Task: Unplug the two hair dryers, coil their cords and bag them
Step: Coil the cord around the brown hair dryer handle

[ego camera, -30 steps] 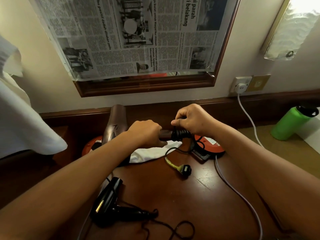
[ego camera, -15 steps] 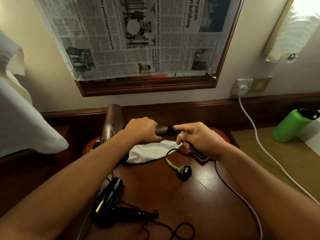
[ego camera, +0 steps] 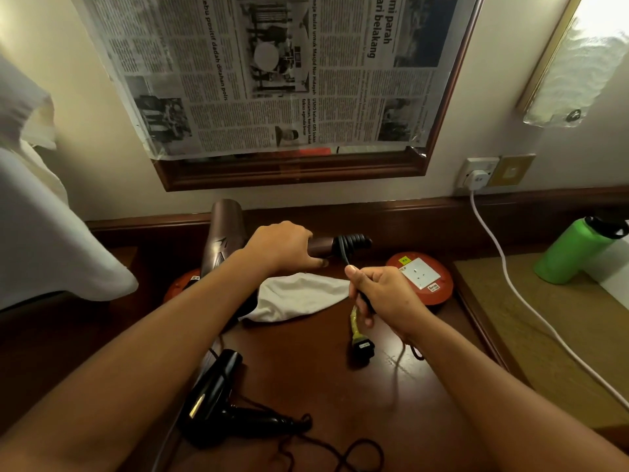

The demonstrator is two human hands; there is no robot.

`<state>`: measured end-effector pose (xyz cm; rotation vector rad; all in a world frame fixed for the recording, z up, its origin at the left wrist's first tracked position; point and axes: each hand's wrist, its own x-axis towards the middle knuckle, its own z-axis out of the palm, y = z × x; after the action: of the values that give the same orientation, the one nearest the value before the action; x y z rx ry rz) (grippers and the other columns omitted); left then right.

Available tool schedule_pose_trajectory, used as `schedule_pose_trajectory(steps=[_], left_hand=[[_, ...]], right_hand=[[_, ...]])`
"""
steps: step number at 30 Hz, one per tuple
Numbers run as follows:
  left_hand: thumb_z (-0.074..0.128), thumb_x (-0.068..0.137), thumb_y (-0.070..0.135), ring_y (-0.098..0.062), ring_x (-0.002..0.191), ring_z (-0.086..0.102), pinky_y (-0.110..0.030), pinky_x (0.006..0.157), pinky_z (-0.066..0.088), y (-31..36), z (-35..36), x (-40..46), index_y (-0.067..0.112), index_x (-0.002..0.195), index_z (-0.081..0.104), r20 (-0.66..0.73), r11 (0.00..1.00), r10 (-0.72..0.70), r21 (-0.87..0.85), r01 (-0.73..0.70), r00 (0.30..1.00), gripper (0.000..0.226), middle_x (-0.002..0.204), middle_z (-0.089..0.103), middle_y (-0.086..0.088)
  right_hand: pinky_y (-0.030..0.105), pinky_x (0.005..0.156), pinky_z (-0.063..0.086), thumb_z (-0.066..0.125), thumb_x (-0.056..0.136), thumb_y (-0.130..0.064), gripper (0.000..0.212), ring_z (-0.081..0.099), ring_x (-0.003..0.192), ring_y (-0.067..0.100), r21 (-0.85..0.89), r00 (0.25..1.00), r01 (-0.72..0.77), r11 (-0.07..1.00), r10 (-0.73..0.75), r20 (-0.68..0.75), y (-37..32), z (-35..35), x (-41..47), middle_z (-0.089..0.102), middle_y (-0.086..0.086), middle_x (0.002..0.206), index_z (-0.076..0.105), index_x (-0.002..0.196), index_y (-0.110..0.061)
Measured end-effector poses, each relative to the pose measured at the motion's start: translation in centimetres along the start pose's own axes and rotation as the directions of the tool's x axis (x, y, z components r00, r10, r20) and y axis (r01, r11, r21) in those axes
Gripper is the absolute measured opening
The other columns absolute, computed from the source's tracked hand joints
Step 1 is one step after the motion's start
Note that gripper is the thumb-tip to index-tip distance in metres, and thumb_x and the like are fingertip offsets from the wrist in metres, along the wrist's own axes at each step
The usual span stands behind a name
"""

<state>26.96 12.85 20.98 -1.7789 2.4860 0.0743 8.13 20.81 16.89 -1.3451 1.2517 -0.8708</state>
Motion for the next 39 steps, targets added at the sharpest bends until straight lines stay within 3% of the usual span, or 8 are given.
schedule_pose_trajectory(steps=[5, 10, 14, 19, 21, 29, 32, 39], left_hand=[[0.055, 0.081, 0.067, -0.016, 0.08, 0.055, -0.032, 0.067, 0.043, 0.5, -0.5, 0.0, 0.025, 0.104, 0.058, -0.012, 0.998, 0.023, -0.056, -0.024, 1.0, 0.048, 0.089, 0.059, 0.004], [0.055, 0.081, 0.067, -0.016, 0.079, 0.054, -0.032, 0.068, 0.041, 0.7, -0.6, 0.0, 0.025, 0.1, 0.058, -0.009, 0.995, 0.023, -0.094, -0.024, 1.0, 0.047, 0.087, 0.059, 0.005], [0.056, 0.08, 0.067, -0.016, 0.08, 0.056, -0.032, 0.068, 0.043, 0.7, -0.5, -0.1, 0.026, 0.099, 0.058, -0.002, 0.995, 0.022, -0.097, -0.022, 1.0, 0.046, 0.088, 0.061, 0.005], [0.056, 0.08, 0.067, -0.013, 0.076, 0.056, -0.031, 0.065, 0.043, 0.8, -0.7, -0.3, 0.028, 0.091, 0.054, 0.0, 0.991, 0.027, -0.13, -0.027, 1.0, 0.04, 0.083, 0.059, 0.006], [0.056, 0.08, 0.067, -0.012, 0.073, 0.055, -0.029, 0.062, 0.04, 0.9, -0.7, -0.3, 0.029, 0.088, 0.054, -0.008, 0.992, 0.039, -0.122, -0.04, 0.999, 0.04, 0.08, 0.058, 0.007], [0.059, 0.081, 0.064, -0.007, 0.068, 0.052, -0.025, 0.054, 0.034, 0.9, -1.0, -0.6, 0.028, 0.085, 0.053, 0.0, 0.98, 0.047, -0.194, -0.046, 0.999, 0.036, 0.076, 0.056, 0.009], [0.06, 0.08, 0.064, -0.007, 0.069, 0.053, -0.025, 0.056, 0.037, 1.0, -1.1, -0.8, 0.029, 0.083, 0.053, 0.008, 0.976, 0.053, -0.212, -0.05, 0.999, 0.035, 0.076, 0.057, 0.008], [0.06, 0.08, 0.064, -0.01, 0.07, 0.054, -0.027, 0.059, 0.039, 1.6, -1.7, -1.1, 0.028, 0.083, 0.054, 0.036, 0.977, 0.11, -0.185, -0.102, 0.993, 0.036, 0.079, 0.058, 0.005]], right_hand=[[0.026, 0.046, 0.021, 0.038, 0.101, -0.037, 0.043, 0.026, 0.044, 0.012, 0.198, 0.989, -0.09, 0.976, 0.064, 0.134, 1.2, 0.3, 0.2, 0.035, -0.001, 0.051, 0.054, 0.071, -0.01], [0.023, 0.047, 0.024, 0.036, 0.103, -0.024, 0.034, 0.027, 0.049, 0.011, 0.387, 0.973, -0.154, 0.909, 0.072, 0.219, 2.2, 0.2, -0.1, 0.039, 0.0, 0.06, 0.057, 0.084, -0.006], [0.024, 0.046, 0.024, 0.045, 0.099, -0.031, 0.032, 0.028, 0.048, 0.013, 0.355, 0.979, -0.162, 0.921, 0.105, 0.174, 2.6, -0.3, -0.1, 0.039, 0.002, 0.061, 0.057, 0.076, -0.012], [0.026, 0.046, 0.018, 0.042, 0.088, -0.062, 0.058, 0.022, 0.043, 0.014, 0.164, 0.955, -0.266, 0.95, 0.237, 0.177, 2.7, -0.4, -0.3, 0.03, 0.001, 0.049, 0.044, 0.058, -0.012], [0.026, 0.048, 0.016, 0.041, 0.085, -0.067, 0.061, 0.019, 0.044, 0.013, 0.199, 0.94, -0.311, 0.929, 0.269, 0.21, 3.1, -0.3, -0.4, 0.024, 0.0, 0.049, 0.042, 0.057, -0.012], [0.023, 0.044, 0.01, 0.048, 0.092, -0.038, 0.03, 0.019, 0.04, 0.007, 0.475, 0.93, -0.288, 0.832, 0.124, 0.346, 4.3, -1.8, 0.0, 0.027, -0.002, 0.053, 0.057, 0.077, -0.012], [0.024, 0.044, 0.012, 0.048, 0.093, -0.032, 0.028, 0.021, 0.041, 0.008, 0.468, 0.927, -0.281, 0.838, 0.11, 0.359, 4.4, -2.0, 0.1, 0.03, -0.001, 0.054, 0.06, 0.081, -0.01], [0.023, 0.044, 0.019, 0.05, 0.089, -0.043, 0.037, 0.024, 0.043, 0.01, 0.298, 0.908, -0.295, 0.908, 0.17, 0.382, 4.1, -2.6, 1.1, 0.033, 0.0, 0.054, 0.059, 0.071, -0.012]])
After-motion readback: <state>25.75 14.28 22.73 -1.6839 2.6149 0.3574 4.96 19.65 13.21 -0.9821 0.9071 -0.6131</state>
